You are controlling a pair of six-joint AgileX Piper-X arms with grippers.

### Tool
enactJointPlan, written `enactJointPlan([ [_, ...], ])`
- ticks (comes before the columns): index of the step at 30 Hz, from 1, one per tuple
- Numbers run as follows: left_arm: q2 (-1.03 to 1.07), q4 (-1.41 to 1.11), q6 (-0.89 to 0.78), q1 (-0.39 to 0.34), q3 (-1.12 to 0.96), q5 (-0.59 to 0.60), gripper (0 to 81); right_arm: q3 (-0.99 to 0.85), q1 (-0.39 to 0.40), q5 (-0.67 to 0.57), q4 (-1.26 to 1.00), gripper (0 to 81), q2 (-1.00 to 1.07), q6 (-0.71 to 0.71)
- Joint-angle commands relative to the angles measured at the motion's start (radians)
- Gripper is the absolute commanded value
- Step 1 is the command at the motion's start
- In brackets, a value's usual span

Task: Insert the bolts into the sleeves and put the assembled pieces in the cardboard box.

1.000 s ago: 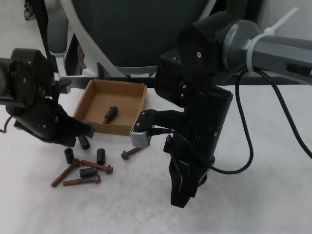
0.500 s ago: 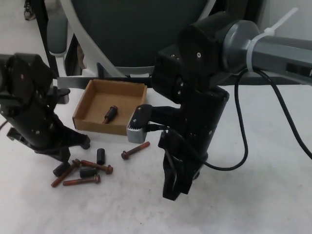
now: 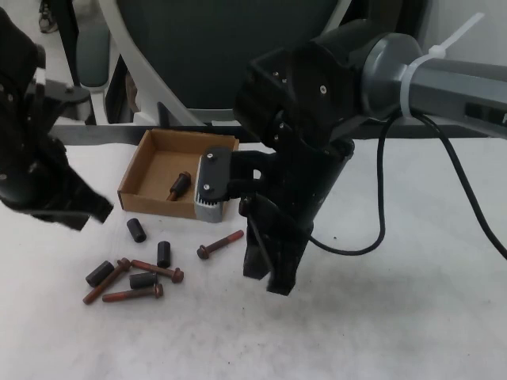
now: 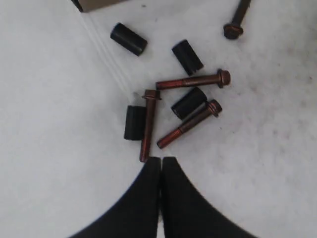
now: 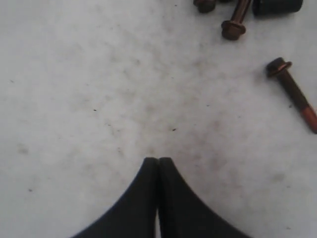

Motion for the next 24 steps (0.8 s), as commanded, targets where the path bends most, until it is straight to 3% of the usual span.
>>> enactJointPlan([
  [1,-0.008,0.009,0.033,0.000,0.003,0.022,0.8,-0.002,-0.006,0.021,-0.019,0.2,-0.022,-0.073],
  [8,-0.004,-0.151,0.045,0.002,0.097,0.032,1.4,-0.002,-0.006,0.021,-0.128,0.2,-0.022,-0.094],
  [12,-0.004,-0.213,0.045,0.002,0.123,0.031,15.8,-0.002,-0.009,0.021,-0.224,0.7,-0.022,-0.101],
  [15,-0.004,-0.244,0.045,0.002,0.125,0.022,29.5,-0.002,-0.009,0.021,-0.286,10.7,-0.018,-0.101],
  [18,-0.004,-0.284,0.045,0.002,0.125,-0.016,38.9,-0.002,-0.011,0.026,-0.351,32.4,-0.008,-0.101],
  [20,-0.004,-0.309,0.045,0.002,0.125,-0.034,40.1,-0.002,-0.011,0.062,-0.388,48.5,0.013,-0.101],
  [22,-0.004,-0.320,0.045,0.002,0.125,-0.043,40.1,-0.002,-0.011,0.103,-0.410,52.7,0.037,-0.115],
  [24,-0.004,-0.320,0.045,0.002,0.127,-0.043,40.1,-0.002,-0.011,0.108,-0.401,49.5,0.063,-0.172],
])
